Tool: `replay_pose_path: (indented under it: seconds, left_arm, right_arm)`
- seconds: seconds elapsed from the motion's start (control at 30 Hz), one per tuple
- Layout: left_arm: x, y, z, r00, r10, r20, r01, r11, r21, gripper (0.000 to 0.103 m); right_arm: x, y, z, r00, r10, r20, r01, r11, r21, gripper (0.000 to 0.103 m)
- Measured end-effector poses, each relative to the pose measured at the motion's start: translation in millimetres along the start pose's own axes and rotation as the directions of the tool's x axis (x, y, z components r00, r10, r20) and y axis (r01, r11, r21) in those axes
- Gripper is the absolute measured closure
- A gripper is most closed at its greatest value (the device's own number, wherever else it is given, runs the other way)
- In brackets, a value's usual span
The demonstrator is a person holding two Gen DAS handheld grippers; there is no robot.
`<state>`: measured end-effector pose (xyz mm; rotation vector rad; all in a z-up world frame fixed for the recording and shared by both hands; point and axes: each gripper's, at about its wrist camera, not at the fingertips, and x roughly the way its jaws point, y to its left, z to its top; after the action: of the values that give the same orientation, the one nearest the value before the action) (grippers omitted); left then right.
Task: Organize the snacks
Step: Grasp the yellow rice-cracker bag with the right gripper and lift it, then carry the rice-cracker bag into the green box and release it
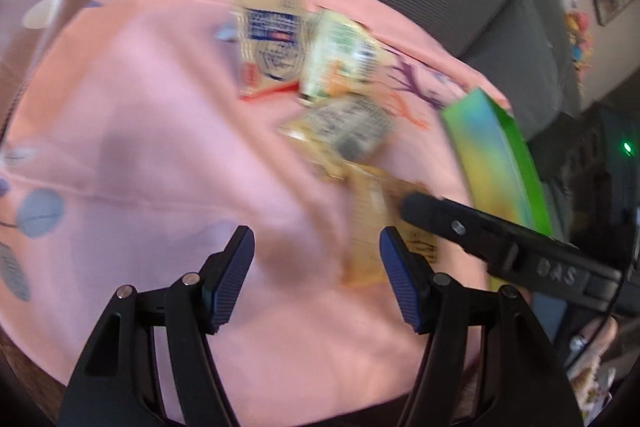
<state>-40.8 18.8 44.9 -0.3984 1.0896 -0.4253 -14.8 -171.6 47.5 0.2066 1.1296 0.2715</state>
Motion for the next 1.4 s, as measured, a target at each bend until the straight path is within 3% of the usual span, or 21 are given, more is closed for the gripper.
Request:
replay_pose_path:
  seconds: [0.1,0.23,0.3,0.4,0.53,0.73,0.97,1.17,1.4]
  left_arm:
    - [9.0,-14.4,-4.8,0.999,-0.03,-0.028,0.031,0.999,0.029,0.039]
    - [22.4,-23.5,-8.7,0.998,-0.029,-0.059,0.031,0.999,0.038,0.041]
    - [28.2,-29.4,-8.0,0.997,-0.038,-0.064,0.041,0.998,0.044,0.051]
    - [36.3,-32.8,-6.6,0.995,-0.064,-0.073,0.067,0.997,0.038,0.066]
    - [38.2,-44.8,-5.3,0.999,-0.025,-0.044,0.029,0.997,0.078,0.067]
    - [28.7,-77.0,0.7,0.999,-0.026,0.029,0.022,0.988,0.153,0.067]
    - [21.3,-129.1,11.2,0.992,-0.078,0.103,0.051,0.968,0.244,0.066]
    - [29.2,-172.8,17.1,0.987,-0.12,0.105,0.082,0.946,0.314,0.063]
    - [48.0,-211.5,21.7,0.985,-0.156,0.076,0.116,0.917,0.381,0.063]
  right_arm:
    - [-6.3,-8.5,2.1,0.998,0.064,0.019,-0.064,0.998,0.007,0.034]
    - [-2.2,-13.1,2.6,0.998,0.069,0.007,-0.069,0.997,0.023,0.042]
    - [3.5,-14.8,2.7,0.997,0.08,-0.018,-0.079,0.997,0.022,0.051]
    - [12.5,-17.3,2.9,0.992,0.115,-0.057,-0.113,0.993,0.03,0.056]
    - [15.8,-16.8,0.5,0.993,0.105,-0.055,-0.103,0.994,0.044,0.056]
    - [-19.8,-18.6,3.7,0.995,0.092,0.045,-0.093,0.996,0.02,0.056]
    - [-74.2,-33.5,4.8,0.978,0.042,0.205,-0.046,0.999,0.014,0.056]
    - [-109.6,-57.0,2.8,0.955,-0.028,0.297,0.012,0.998,0.056,0.056]
    - [-133.2,-95.4,0.6,0.935,-0.076,0.347,0.026,0.989,0.148,0.055]
